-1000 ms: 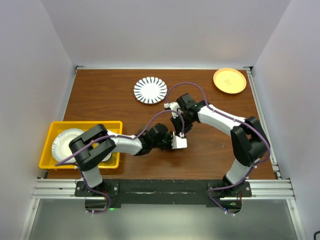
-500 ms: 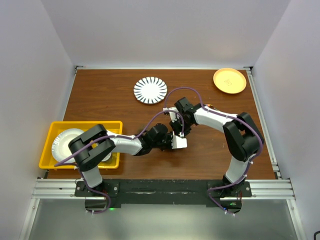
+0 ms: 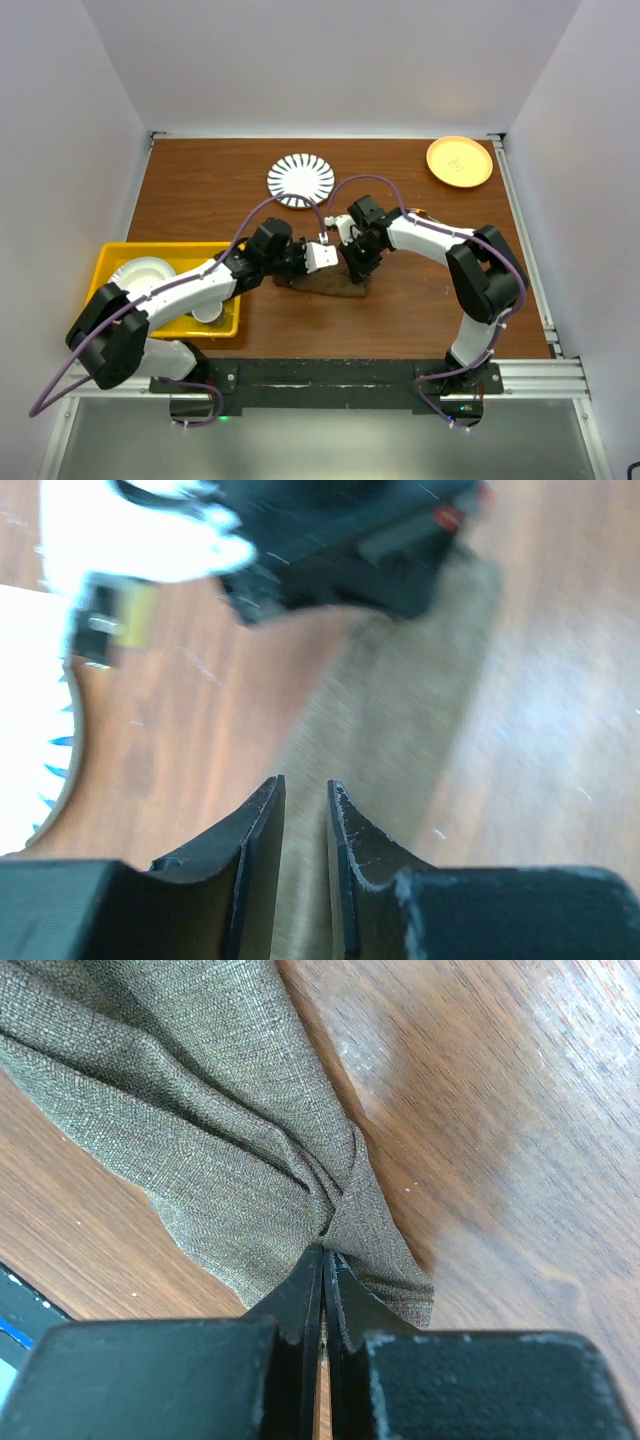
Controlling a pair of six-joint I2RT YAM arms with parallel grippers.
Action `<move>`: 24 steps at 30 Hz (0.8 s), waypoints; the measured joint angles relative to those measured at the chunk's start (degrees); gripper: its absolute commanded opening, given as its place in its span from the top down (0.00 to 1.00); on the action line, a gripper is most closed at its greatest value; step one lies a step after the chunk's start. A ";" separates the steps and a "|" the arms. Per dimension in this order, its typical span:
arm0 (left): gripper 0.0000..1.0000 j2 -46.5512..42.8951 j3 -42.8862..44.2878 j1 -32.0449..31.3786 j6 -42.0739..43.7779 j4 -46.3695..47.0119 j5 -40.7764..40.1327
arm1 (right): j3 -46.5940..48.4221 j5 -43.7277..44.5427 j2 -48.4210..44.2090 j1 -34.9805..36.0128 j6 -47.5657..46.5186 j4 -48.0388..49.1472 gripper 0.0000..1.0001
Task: Fold the napkin into a case and place the utensils inside
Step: Stuff the top corner of the smaller-rectangle-folded napkin at the center of the board.
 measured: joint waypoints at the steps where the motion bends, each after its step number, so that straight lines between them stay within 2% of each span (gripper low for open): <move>1: 0.71 -0.15 0.02 0.00 0.55 -1.97 1.05 | 0.00 0.02 -0.02 0.02 -0.17 0.00 1.00; 5: 0.72 2.25 0.46 0.22 1.81 -6.23 3.52 | -0.15 0.11 -0.22 0.15 -1.16 0.09 1.00; 9: 0.75 8.90 3.48 2.40 1.09 -7.37 5.51 | -0.59 0.15 -0.61 0.20 -2.14 0.42 1.00; 18: 0.89 19.96 9.07 8.41 -3.13 -6.56 8.24 | -1.81 0.44 -1.64 0.24 -4.44 1.68 1.00; 21: 0.82 21.53 9.49 8.61 -3.26 -5.81 9.20 | -1.92 0.55 -1.73 0.04 -4.48 1.84 1.00; 22: 0.72 21.62 9.53 8.61 -3.21 -5.66 9.27 | -1.97 0.70 -1.81 0.00 -4.68 1.88 1.00; 24: 0.62 21.55 9.51 8.61 -2.69 -5.38 9.31 | -2.08 0.94 -1.92 -0.15 -5.33 1.95 1.00</move>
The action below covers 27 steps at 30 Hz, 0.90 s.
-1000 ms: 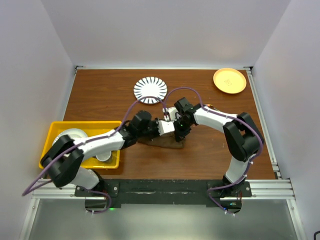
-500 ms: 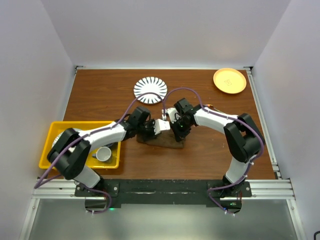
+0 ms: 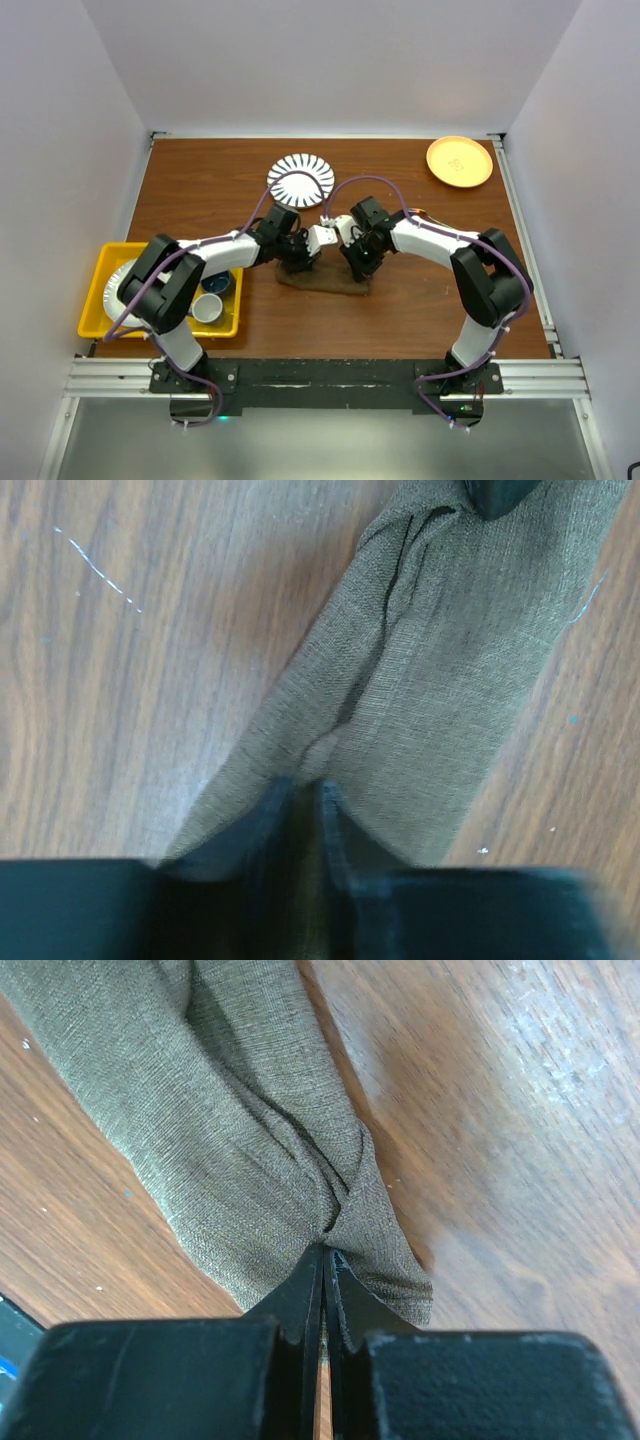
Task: Fold the napkin into a case and place the utensils inside
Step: Stuff the top corner of the smaller-rectangle-folded napkin at the center of the board.
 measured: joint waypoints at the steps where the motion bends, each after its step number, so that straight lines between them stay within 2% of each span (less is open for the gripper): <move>1: 0.59 -0.22 -0.11 0.02 0.57 0.13 0.04 | -0.11 0.09 -0.09 -0.04 -0.44 0.11 1.00; 5: 0.48 -5.01 -3.28 0.37 4.20 0.50 1.38 | -0.48 0.63 -0.57 0.24 -3.02 0.37 1.00; 6: 0.43 -6.49 -3.65 0.37 5.35 0.15 2.25 | -0.57 0.81 -0.68 0.33 -3.63 0.39 1.00; 10: 0.40 -10.49 -3.41 0.24 9.64 -0.33 6.14 | -0.57 0.92 -0.70 0.35 -4.98 0.39 1.00; 16: 0.38 -10.19 -3.19 -1.11 14.32 0.04 9.18 | -0.57 0.92 -0.74 0.35 -5.75 0.39 1.00; 17: 0.33 -9.62 -3.04 -1.46 14.82 0.15 9.51 | -0.57 0.92 -0.74 0.35 -5.77 0.39 1.00; 18: 0.32 -8.72 -2.73 -1.90 15.30 0.26 9.86 | -0.57 0.90 -0.74 0.35 -5.77 0.39 1.00; 23: 0.34 -3.74 -1.31 -3.17 16.65 0.81 10.12 | -0.68 0.92 -0.85 0.35 -5.97 0.48 1.00; 27: 0.41 -1.55 -0.98 -3.41 16.68 1.92 9.46 | -0.90 0.92 -1.09 0.35 -6.58 0.72 1.00</move>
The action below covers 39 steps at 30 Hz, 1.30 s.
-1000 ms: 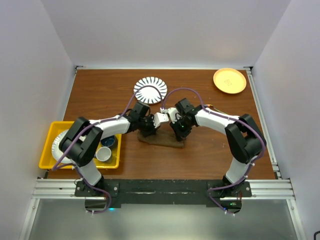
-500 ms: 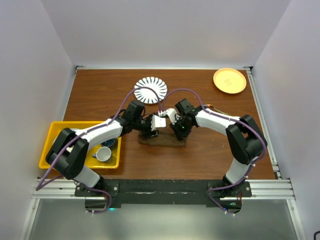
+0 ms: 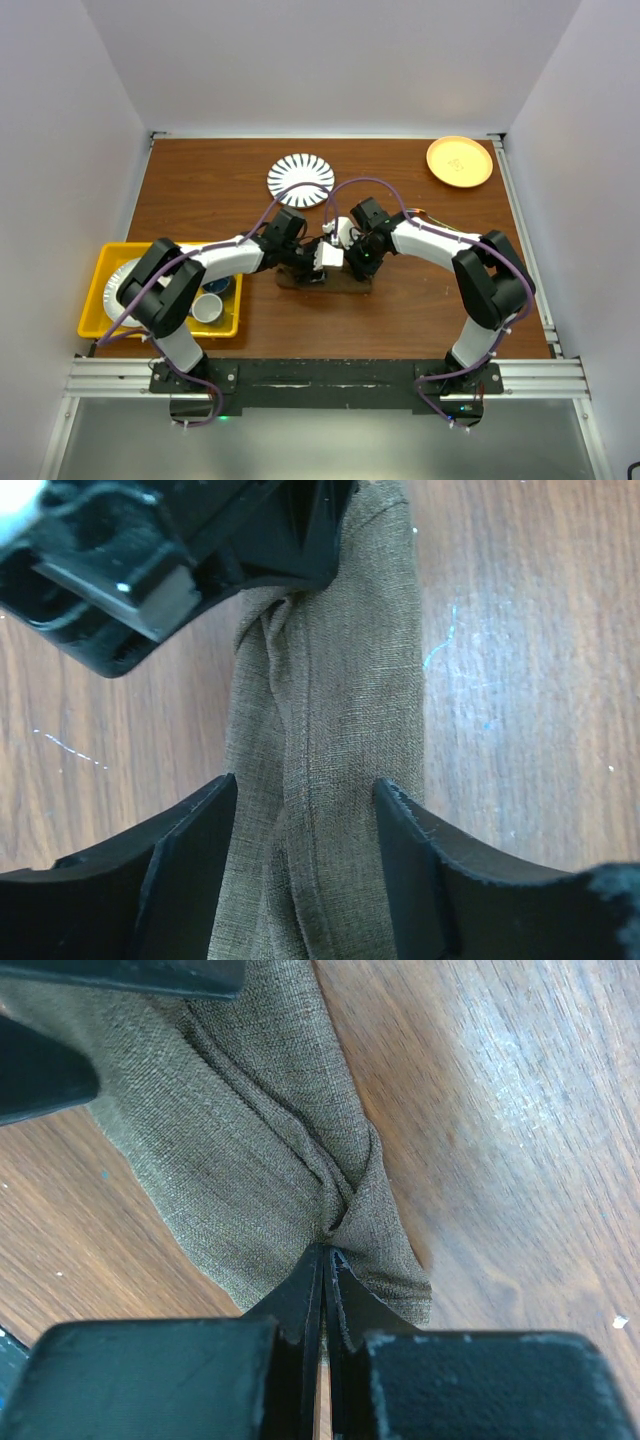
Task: Fold the napkin into a case and place the utensils inside
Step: Stuff the top corner of the smaller-rectangle-folded napkin at the center of the board.
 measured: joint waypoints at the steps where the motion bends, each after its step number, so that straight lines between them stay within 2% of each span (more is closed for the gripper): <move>1: 0.42 0.09 0.02 0.00 -0.02 0.20 -0.09 | 0.00 0.02 0.00 0.00 -0.07 0.00 1.00; 6: 0.41 0.13 0.35 0.00 -0.02 0.87 -0.24 | 0.00 0.02 0.00 -0.09 -0.46 0.04 1.00; 12: 0.46 0.13 0.39 0.02 -0.11 1.44 -0.46 | 0.00 0.02 0.00 -0.13 -0.98 0.07 1.00; 18: 0.46 0.13 0.39 0.07 -0.17 1.70 -0.63 | 0.00 0.02 0.00 -0.13 -1.18 0.07 1.00; 23: 0.54 -0.35 -0.50 0.13 -0.20 4.96 -1.75 | 0.00 0.04 0.00 -0.13 -1.51 0.09 1.00; 28: 0.55 -1.46 -2.14 0.28 -0.04 8.63 -3.43 | 0.00 0.04 0.00 -0.13 -1.66 0.09 1.00; 35: 0.55 -1.25 -2.25 0.33 0.94 9.16 -3.96 | 0.00 0.04 0.00 -0.13 -1.60 0.07 1.00; 39: 0.62 -0.11 -2.21 0.28 1.38 9.09 -4.00 | 0.02 0.02 0.00 -0.13 -1.55 0.07 1.00</move>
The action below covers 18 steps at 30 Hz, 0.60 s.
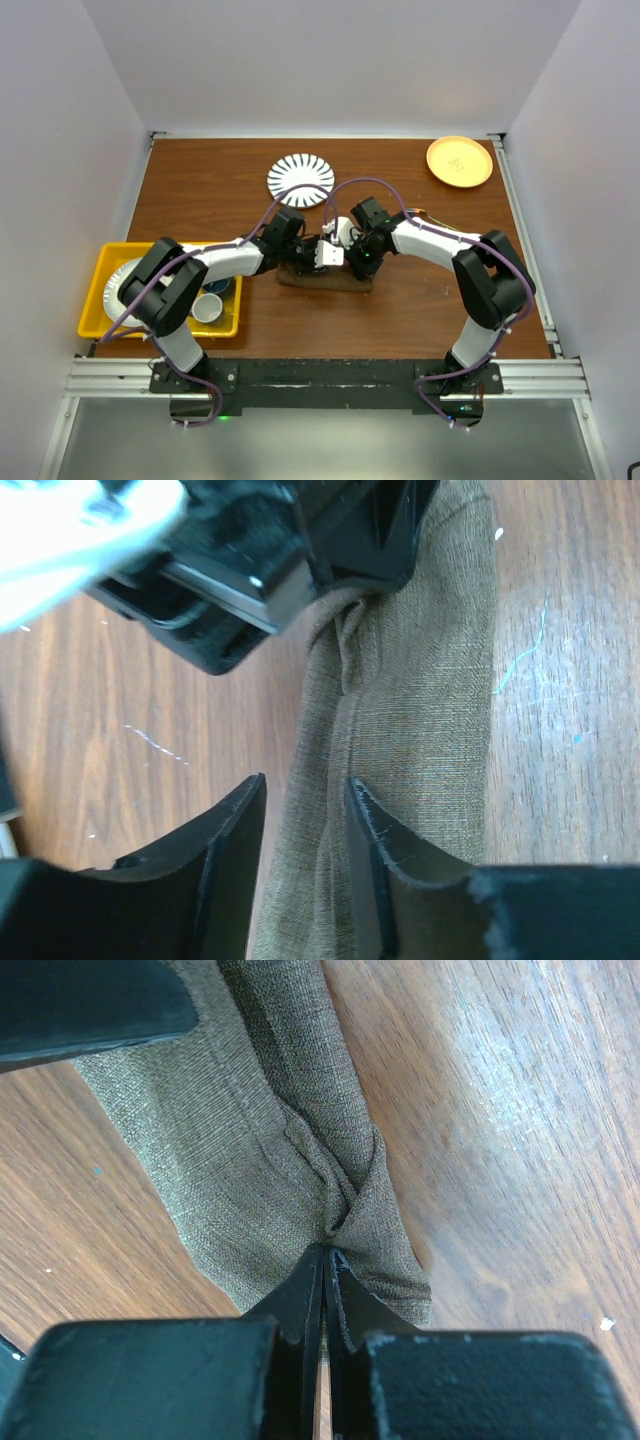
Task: Fold the napkin into a case and place the utensils inside
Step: Stuff the top corner of the smaller-rectangle-folded napkin at the center of the board.
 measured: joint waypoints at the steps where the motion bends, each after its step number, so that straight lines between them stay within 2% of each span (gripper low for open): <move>1: 0.64 0.50 0.13 -0.02 0.07 -0.17 -0.02 | 0.02 0.00 0.00 0.00 0.00 -0.02 1.00; 12: 0.90 2.21 1.31 -2.03 3.69 -3.78 -2.89 | 1.05 -0.09 0.00 -0.02 0.11 -1.42 1.00; 15: 0.96 2.82 2.08 -2.25 4.42 -4.92 -3.45 | 1.99 -0.44 0.00 -0.13 0.96 -2.60 0.95; 18: 1.00 2.97 2.14 -2.25 4.70 -5.18 -4.11 | 3.19 -1.29 0.00 -0.28 2.34 -4.26 0.80</move>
